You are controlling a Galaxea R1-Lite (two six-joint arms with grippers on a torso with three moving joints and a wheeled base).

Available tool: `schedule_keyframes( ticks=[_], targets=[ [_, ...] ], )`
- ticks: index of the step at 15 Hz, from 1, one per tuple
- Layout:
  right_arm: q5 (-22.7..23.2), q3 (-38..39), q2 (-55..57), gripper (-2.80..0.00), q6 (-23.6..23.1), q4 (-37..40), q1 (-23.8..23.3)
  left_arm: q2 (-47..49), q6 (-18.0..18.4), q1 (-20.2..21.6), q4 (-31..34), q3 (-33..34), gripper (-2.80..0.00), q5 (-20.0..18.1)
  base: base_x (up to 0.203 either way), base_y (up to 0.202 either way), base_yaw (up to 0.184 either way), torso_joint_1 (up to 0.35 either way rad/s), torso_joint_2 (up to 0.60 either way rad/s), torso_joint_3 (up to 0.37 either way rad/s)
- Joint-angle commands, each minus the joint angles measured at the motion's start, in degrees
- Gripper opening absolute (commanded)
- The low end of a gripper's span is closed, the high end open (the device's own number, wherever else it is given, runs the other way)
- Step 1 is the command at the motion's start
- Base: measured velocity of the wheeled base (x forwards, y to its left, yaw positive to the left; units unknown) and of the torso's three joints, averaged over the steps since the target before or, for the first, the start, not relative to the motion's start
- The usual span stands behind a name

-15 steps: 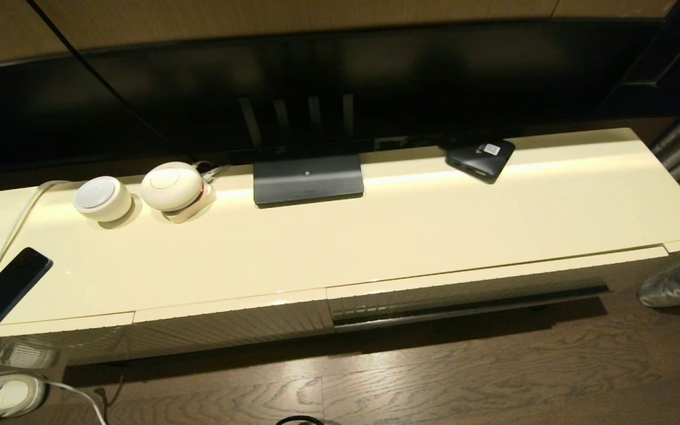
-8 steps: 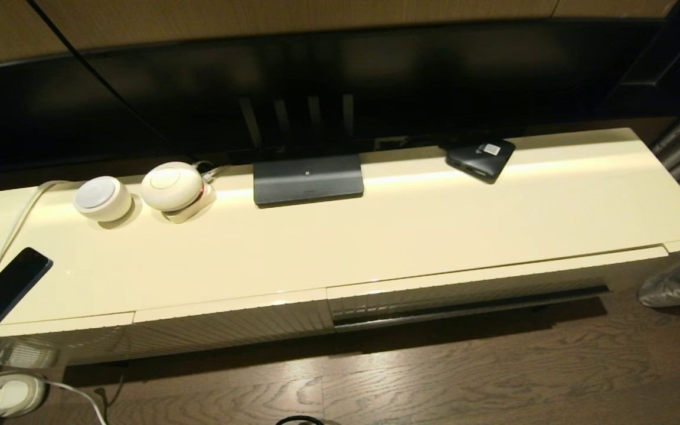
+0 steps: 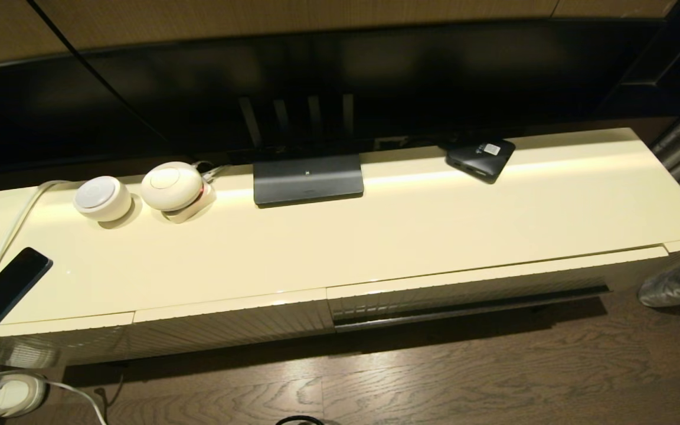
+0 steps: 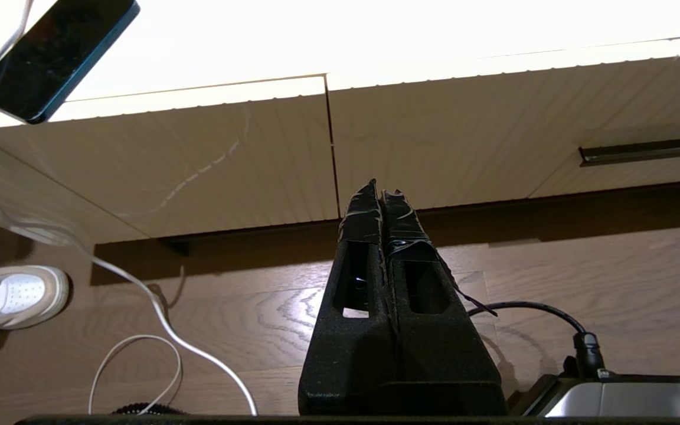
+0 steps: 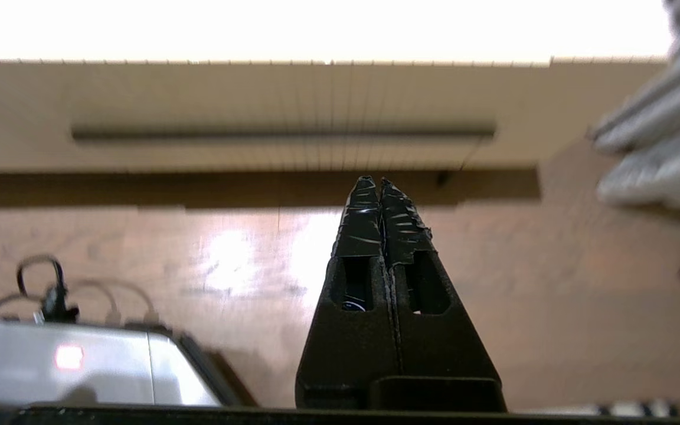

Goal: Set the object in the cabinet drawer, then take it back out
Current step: Open the drawer

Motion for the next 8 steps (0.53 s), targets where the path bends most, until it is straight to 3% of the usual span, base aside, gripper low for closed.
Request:
schedule_keyframes(
  ticks=[1,8],
  targets=[
    [0.27,-9.06,12.26,-2.80,-1.23,0.31,-0.03,0.07,0.00,0.02,-0.04,0.18,-2.80,0.01,0.000,0.000,0.000,0.000,0.00,0.000],
    [0.70,-21.88,39.26,-2.80,-15.69,0.85,1.89,0.07,0.00,0.02,0.01,0.18,-2.80,0.01,0.000,0.000,0.000,0.000,0.00,0.000]
  ],
)
